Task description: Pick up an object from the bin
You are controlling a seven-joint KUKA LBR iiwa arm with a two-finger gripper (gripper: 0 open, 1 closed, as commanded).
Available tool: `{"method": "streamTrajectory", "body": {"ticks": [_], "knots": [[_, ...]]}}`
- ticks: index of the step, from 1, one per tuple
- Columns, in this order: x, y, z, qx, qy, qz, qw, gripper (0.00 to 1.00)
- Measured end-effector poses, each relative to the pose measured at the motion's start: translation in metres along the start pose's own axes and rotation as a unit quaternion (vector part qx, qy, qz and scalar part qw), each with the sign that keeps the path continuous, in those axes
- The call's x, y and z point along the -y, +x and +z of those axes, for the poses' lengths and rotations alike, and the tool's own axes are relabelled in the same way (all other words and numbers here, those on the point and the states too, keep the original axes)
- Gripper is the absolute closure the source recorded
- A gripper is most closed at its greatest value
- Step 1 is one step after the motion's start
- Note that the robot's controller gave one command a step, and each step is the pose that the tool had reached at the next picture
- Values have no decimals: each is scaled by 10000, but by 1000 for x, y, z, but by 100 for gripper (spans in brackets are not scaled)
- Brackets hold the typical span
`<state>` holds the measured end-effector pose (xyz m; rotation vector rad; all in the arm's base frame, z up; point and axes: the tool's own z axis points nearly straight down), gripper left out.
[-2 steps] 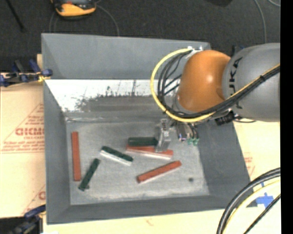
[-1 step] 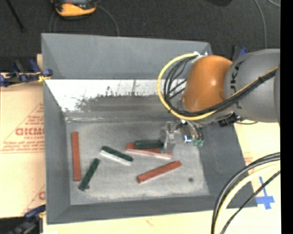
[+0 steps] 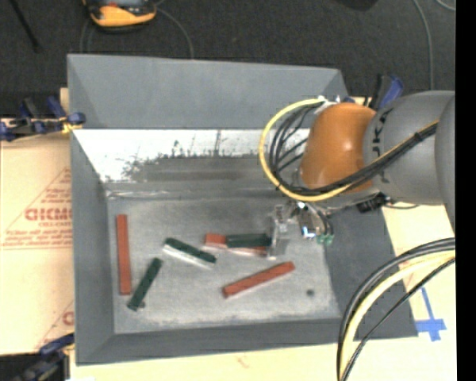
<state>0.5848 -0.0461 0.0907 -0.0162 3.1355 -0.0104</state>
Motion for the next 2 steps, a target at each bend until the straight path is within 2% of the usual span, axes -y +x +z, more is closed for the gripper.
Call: {"method": "streamTrajectory", "body": {"ticks": [1, 2], "knots": [[-13, -2, 7, -4, -5, -50, 10000, 100], [-25, 24, -116, -15, -29, -361, 9993, 100]]}}
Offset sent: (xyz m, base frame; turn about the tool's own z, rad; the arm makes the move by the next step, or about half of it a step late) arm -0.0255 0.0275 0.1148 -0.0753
